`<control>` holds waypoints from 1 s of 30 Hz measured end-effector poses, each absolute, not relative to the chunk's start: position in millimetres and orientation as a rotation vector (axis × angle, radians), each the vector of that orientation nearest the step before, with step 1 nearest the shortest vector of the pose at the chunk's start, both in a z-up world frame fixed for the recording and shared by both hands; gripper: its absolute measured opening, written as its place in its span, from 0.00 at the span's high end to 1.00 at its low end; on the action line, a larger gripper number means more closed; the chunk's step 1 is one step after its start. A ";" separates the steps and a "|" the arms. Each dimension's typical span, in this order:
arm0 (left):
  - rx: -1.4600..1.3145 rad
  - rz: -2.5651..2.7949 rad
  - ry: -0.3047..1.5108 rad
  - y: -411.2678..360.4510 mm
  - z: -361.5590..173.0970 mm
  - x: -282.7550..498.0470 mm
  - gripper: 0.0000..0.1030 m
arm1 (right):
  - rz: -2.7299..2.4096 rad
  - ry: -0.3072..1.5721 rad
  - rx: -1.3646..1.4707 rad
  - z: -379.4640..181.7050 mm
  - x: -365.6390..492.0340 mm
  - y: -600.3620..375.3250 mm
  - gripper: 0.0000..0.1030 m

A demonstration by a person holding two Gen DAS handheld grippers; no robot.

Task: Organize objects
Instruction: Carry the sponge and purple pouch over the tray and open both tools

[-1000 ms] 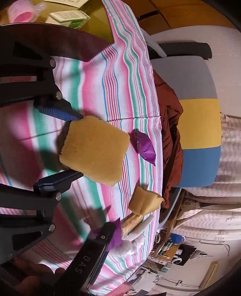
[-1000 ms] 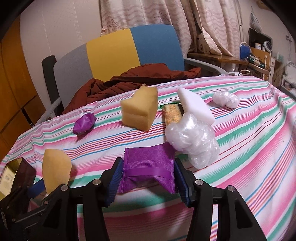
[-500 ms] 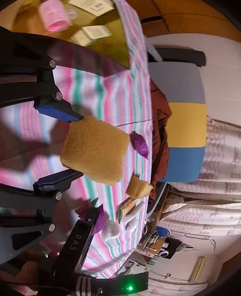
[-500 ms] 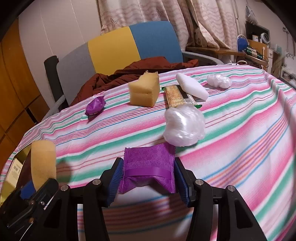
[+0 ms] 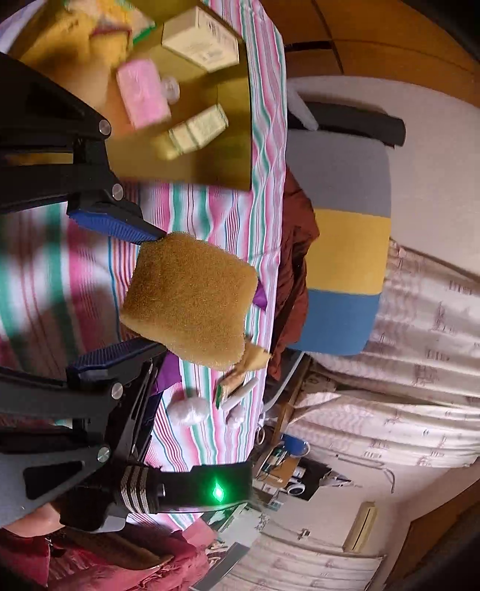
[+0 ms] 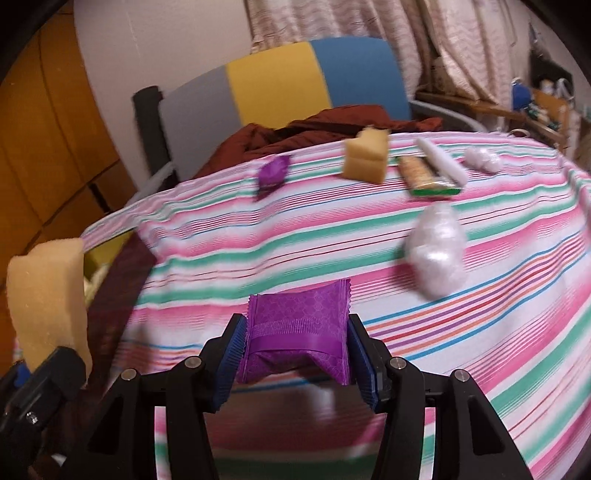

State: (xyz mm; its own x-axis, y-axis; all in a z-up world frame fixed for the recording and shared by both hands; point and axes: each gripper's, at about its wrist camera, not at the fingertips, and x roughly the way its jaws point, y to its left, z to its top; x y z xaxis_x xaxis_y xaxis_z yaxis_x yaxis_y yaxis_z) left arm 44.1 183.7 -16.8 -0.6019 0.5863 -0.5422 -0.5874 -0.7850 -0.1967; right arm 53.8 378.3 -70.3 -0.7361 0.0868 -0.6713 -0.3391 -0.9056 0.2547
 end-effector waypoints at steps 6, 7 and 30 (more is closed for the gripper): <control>-0.874 2.425 -0.107 126.9 -6.9 23.6 0.50 | 2.836 0.530 -1.037 -49.7 48.9 330.9 0.47; -0.892 2.438 -0.124 117.9 -6.3 18.3 0.50 | 2.867 0.520 -1.039 -45.2 47.6 321.0 0.47; -1.192 2.554 -0.221 23.8 -42.1 -60.0 0.49 | 3.105 0.331 -1.188 -28.9 20.9 217.1 0.30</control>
State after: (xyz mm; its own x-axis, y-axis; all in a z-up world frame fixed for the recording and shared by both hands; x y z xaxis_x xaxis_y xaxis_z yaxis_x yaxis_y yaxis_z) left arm -60.0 23.8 -42.1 -0.6039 0.3438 -0.7191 -0.2151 -0.9390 -0.2683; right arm 20.9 217.1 -28.9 -0.7298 -0.2540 -0.6347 0.1144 -0.9607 0.2530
